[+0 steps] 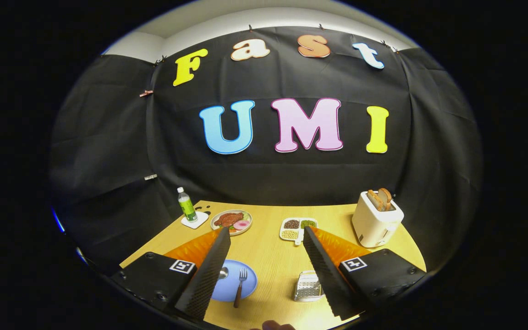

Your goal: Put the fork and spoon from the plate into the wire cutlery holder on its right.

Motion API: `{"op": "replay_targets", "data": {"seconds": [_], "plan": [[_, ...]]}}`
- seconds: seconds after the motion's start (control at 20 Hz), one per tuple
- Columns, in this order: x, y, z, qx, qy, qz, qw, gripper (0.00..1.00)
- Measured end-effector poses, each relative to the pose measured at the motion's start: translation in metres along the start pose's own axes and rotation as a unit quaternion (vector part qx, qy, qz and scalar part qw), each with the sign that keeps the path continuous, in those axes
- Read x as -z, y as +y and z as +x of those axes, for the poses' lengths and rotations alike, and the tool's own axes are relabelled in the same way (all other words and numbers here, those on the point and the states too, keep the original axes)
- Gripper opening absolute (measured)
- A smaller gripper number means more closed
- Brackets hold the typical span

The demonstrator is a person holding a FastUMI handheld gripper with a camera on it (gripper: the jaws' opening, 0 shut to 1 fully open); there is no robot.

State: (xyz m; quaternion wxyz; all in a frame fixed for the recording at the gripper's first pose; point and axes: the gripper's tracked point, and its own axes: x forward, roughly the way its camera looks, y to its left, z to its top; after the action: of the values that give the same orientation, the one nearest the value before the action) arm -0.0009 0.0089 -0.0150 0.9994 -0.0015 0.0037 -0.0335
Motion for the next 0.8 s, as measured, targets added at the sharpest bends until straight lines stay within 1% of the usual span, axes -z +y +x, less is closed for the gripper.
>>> {"op": "replay_targets", "data": {"seconds": [0.1,0.2,0.4,0.55,0.65,0.8], "plan": [[-0.004,0.006,0.002,-0.004,-0.005,-0.001,1.000,0.99],[0.002,0.013,0.008,-0.008,0.004,-0.014,1.000,0.99],[0.042,0.039,0.023,-0.035,0.077,-0.025,0.996,0.99],[0.082,0.060,0.036,-0.061,0.141,-0.056,0.987,1.00],[0.108,0.072,0.044,-0.075,0.173,-0.065,0.980,1.00],[0.152,0.084,0.054,-0.088,0.229,-0.087,0.965,1.00]]}}
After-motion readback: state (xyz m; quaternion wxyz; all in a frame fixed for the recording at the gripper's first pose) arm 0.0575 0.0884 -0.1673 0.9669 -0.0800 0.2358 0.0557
